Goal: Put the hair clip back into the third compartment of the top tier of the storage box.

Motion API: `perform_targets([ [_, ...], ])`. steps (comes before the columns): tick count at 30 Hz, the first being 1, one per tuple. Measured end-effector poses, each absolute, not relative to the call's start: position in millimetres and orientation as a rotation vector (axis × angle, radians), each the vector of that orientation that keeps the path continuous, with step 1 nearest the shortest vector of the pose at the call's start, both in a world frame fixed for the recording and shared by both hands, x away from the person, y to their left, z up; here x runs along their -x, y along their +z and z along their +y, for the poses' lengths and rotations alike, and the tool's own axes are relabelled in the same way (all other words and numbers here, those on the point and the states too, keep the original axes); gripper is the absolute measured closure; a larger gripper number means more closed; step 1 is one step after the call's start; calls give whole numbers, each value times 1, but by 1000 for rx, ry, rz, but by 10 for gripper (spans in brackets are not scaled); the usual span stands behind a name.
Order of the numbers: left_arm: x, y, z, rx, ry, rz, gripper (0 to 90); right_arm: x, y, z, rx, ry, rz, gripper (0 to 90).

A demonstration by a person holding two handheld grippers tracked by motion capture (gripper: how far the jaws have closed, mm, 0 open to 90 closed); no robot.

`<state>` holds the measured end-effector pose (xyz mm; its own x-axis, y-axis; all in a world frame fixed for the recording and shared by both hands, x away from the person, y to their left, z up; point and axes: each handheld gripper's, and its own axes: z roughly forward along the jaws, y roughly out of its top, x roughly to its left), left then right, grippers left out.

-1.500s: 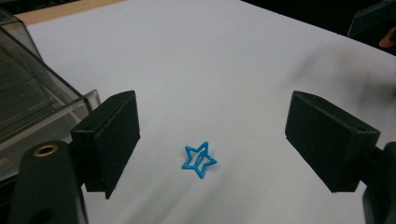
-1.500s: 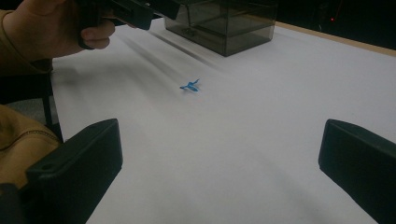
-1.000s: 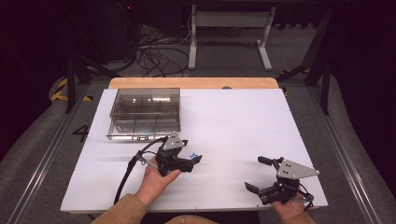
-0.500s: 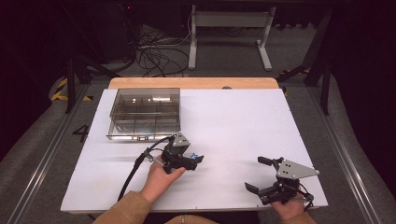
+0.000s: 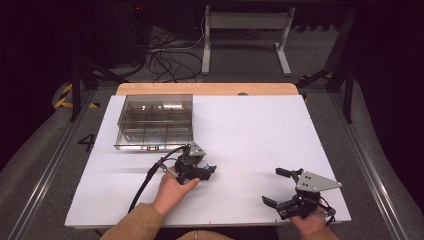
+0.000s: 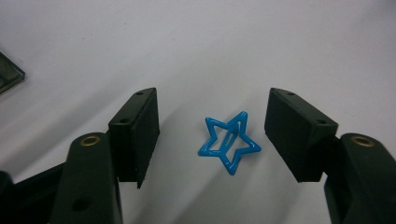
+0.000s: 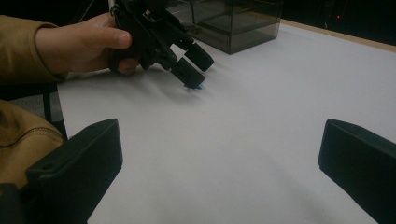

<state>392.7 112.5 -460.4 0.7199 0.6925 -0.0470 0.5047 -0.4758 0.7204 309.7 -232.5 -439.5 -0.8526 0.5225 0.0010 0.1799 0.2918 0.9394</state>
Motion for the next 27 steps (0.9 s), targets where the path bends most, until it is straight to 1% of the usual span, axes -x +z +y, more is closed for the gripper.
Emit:
perform_targets([
  [2,-392,-461,112,-2183,320,900,400,-310,-440,-233,-638,1581,2260,3],
  [3,-392,-461,111,-2187,318,897,428,-310,-440,-233,-637,1581,2260,3],
  [6,-391,-462,111,-2189,331,893,440,-310,-440,-233,-637,1581,2260,4],
  [8,-391,-461,111,-2201,338,883,483,-310,-440,-233,-637,1581,2261,3],
  [9,-391,-461,111,-2206,340,875,483,-310,-440,-233,-637,1581,2261,3],
  [10,-391,-461,111,-2208,344,871,502,-310,-440,-233,-636,1580,2261,3],
  [12,-390,-460,111,-2219,349,861,568,-310,-440,-232,-636,1580,2262,3],
  [15,-390,-460,111,-2233,355,842,633,-310,-440,-232,-636,1580,2261,4],
  [16,-390,-460,111,-2235,351,836,678,-310,-440,-232,-635,1580,2262,3],
  [19,-390,-459,111,-2236,341,830,700,-310,-440,-233,-636,1580,2262,4],
  [27,-389,-458,111,-2245,352,819,711,-310,-440,-233,-636,1579,2264,3],
])
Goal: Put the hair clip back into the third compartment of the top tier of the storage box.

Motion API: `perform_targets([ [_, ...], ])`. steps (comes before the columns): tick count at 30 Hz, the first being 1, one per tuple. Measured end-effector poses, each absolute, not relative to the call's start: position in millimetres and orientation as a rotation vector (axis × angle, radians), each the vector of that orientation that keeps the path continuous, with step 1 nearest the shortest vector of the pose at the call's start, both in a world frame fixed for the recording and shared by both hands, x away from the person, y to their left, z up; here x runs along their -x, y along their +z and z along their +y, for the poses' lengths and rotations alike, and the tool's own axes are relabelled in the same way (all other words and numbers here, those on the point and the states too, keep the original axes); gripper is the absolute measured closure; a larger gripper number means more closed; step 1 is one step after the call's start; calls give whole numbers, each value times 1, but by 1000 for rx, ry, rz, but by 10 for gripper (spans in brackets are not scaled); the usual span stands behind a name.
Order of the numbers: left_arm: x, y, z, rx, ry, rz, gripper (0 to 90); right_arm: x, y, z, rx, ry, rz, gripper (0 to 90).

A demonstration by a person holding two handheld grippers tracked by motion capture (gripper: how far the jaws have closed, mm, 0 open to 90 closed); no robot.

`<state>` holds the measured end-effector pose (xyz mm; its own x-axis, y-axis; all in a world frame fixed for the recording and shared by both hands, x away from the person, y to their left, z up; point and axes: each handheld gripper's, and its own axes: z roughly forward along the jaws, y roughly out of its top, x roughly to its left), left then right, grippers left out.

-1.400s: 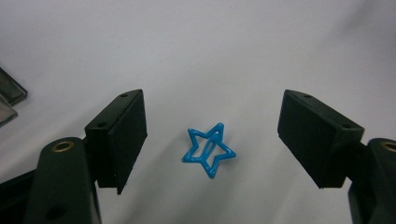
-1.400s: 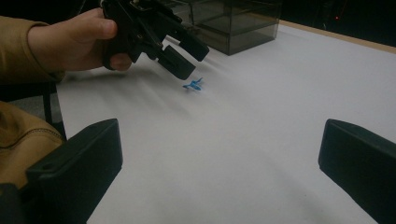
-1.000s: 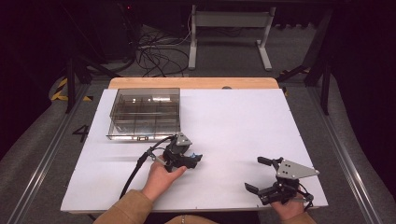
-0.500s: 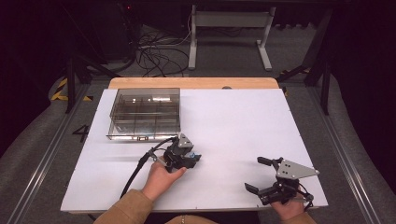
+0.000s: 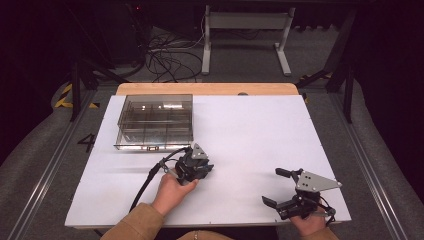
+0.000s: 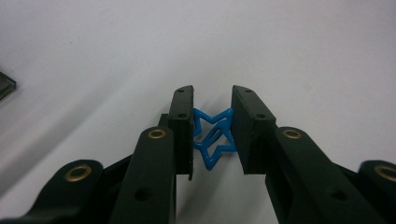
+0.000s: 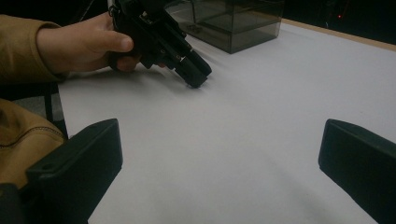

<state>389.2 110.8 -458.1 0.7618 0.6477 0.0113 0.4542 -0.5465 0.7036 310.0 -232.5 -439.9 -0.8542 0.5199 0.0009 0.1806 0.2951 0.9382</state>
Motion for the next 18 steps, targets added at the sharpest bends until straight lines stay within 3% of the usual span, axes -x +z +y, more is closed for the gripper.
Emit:
perform_targets([
  [18,-376,-434,119,-2125,368,766,713,-310,-440,-233,-634,1580,2264,3],
])
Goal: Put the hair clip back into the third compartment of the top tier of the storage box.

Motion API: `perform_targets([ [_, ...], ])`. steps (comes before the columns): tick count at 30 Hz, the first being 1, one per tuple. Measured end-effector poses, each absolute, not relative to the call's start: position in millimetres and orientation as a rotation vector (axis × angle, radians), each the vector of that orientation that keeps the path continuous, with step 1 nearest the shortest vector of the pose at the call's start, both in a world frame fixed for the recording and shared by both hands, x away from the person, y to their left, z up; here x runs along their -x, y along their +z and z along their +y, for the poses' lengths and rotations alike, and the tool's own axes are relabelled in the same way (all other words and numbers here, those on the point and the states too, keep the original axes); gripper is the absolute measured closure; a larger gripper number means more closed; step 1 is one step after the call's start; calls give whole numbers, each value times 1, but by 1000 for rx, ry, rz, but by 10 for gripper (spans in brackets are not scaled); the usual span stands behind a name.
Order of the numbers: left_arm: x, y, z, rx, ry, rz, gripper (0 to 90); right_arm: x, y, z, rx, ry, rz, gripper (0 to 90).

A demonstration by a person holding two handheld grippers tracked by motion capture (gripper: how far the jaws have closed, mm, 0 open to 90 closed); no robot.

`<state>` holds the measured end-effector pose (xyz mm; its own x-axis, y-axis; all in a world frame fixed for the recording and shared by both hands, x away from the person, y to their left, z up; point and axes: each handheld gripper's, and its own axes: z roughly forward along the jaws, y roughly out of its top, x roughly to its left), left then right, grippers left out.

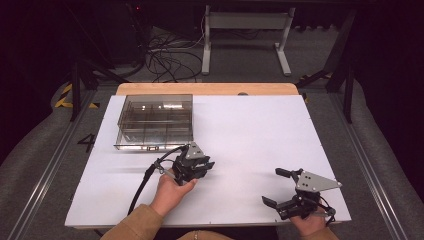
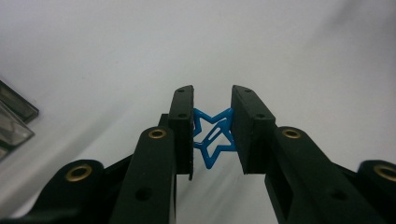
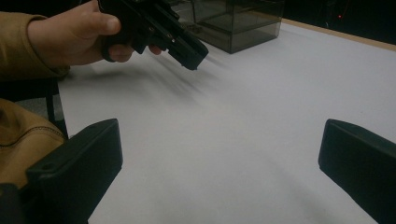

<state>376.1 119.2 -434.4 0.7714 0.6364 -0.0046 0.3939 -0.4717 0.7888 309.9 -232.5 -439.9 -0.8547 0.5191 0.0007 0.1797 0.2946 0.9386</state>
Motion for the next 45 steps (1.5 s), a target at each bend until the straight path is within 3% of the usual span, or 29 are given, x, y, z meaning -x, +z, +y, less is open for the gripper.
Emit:
perform_targets([
  [45,-360,-392,143,-1973,429,701,714,-311,-441,-232,-639,1581,2271,3],
])
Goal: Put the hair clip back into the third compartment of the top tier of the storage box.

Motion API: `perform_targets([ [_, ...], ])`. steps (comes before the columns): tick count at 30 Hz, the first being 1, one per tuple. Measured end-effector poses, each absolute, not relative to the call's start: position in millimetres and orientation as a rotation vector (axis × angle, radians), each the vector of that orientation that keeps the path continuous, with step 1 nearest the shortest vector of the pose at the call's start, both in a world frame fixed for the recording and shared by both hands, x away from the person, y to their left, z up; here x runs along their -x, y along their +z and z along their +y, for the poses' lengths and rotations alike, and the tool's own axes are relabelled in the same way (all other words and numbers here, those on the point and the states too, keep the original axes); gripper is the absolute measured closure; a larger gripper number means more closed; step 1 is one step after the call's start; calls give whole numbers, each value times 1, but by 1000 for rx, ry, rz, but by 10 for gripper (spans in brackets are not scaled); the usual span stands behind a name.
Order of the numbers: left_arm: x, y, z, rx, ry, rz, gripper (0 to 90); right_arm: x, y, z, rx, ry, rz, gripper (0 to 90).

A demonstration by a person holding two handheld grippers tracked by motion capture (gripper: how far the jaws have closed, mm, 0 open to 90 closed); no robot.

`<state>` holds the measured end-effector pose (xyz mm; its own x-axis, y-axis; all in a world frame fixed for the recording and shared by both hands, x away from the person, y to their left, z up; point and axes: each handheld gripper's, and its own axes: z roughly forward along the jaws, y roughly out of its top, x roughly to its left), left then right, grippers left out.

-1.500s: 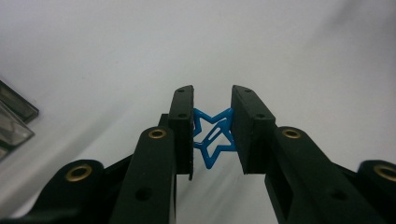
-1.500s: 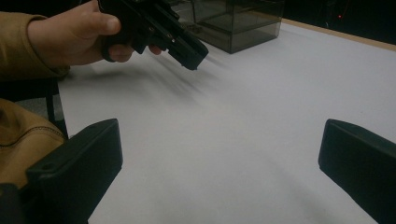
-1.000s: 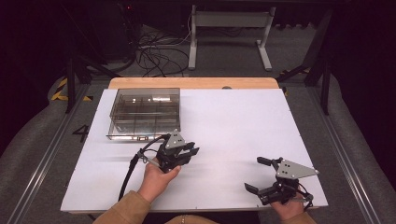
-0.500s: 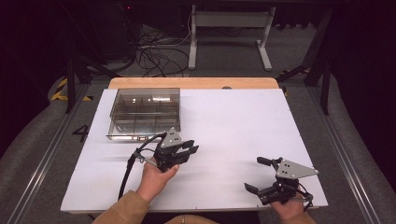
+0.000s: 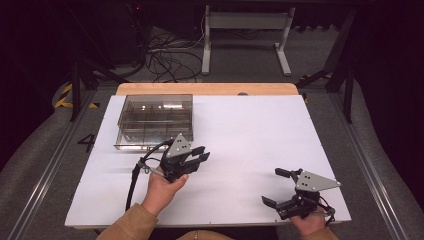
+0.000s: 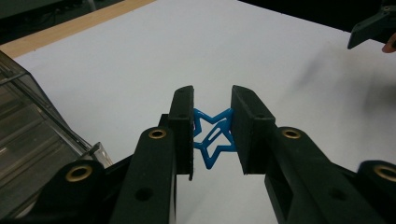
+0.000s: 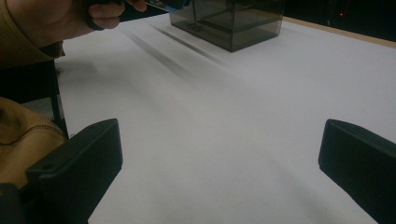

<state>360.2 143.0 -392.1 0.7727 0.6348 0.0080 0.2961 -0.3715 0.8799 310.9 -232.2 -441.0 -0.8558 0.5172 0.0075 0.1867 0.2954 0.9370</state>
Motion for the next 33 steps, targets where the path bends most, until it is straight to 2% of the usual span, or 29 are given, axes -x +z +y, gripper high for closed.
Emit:
perform_targets([
  [33,-367,-367,168,-1953,429,738,714,-312,-442,-232,-637,1578,2278,3],
])
